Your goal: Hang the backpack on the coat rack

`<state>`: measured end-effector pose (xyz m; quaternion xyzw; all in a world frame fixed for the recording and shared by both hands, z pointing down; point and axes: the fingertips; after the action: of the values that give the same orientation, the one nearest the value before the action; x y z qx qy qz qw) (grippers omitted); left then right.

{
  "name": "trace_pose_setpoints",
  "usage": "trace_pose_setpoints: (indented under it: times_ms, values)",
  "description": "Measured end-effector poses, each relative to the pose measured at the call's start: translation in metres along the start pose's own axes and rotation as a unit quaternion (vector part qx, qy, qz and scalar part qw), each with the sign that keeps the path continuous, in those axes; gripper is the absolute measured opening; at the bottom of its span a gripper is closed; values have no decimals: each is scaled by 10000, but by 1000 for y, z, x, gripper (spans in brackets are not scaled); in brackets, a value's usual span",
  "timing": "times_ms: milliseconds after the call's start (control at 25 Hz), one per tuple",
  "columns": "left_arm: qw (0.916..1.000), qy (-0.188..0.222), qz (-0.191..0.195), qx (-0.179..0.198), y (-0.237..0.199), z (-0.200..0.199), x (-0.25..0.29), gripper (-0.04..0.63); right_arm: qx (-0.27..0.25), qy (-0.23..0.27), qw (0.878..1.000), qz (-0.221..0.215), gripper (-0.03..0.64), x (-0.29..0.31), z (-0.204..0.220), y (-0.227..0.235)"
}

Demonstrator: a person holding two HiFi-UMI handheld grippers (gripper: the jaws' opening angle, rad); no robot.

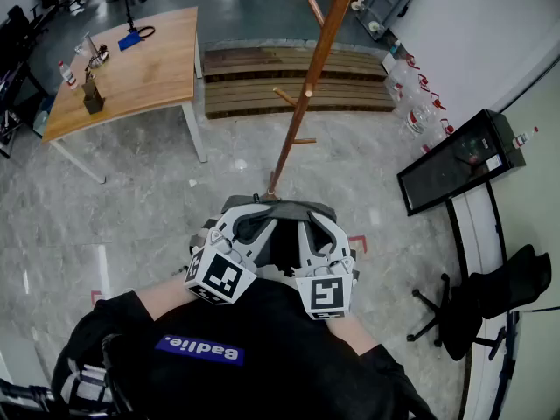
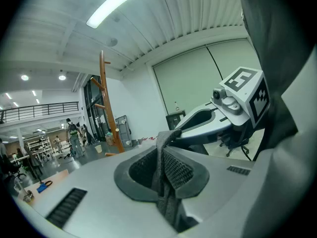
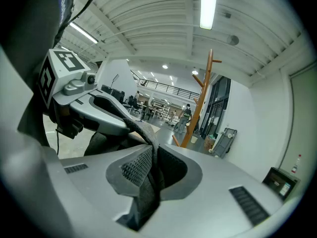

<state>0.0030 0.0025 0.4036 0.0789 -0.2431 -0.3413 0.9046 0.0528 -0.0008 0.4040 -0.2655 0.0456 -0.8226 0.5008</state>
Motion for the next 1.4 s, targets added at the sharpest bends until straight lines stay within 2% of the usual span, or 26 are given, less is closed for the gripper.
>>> trace_pose_setpoints:
  times_ms: [320, 640, 920, 1120, 1400]
  values:
    - [10000, -10, -52, 4, -1, 0, 7, 40, -7, 28, 10000, -33, 41, 5, 2, 5]
    - [9998, -130, -167, -66, -7, -6, 20, 40, -13, 67, 9994, -341, 43, 13, 2, 18]
    - [9988, -249, -420, -63, -31, -16, 37, 40, -482, 175, 9970, -577, 43, 35, -11, 38]
    - [9995, -258, -183, 7, -63, -22, 56, 40, -348, 37, 9975, -620, 43, 61, -26, 55]
    - [9992, 11, 297, 265, -118, -23, 90, 40, -124, -128, 9997, -153, 43, 115, -47, 78]
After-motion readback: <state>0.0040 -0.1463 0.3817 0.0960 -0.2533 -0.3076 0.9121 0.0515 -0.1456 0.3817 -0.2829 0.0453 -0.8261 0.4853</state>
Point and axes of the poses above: the fingertips, and each gripper's own axes: x forward along the fingers, y to its right, z out of its underside, and after that the axes turned 10 degrees about -y, right-handed
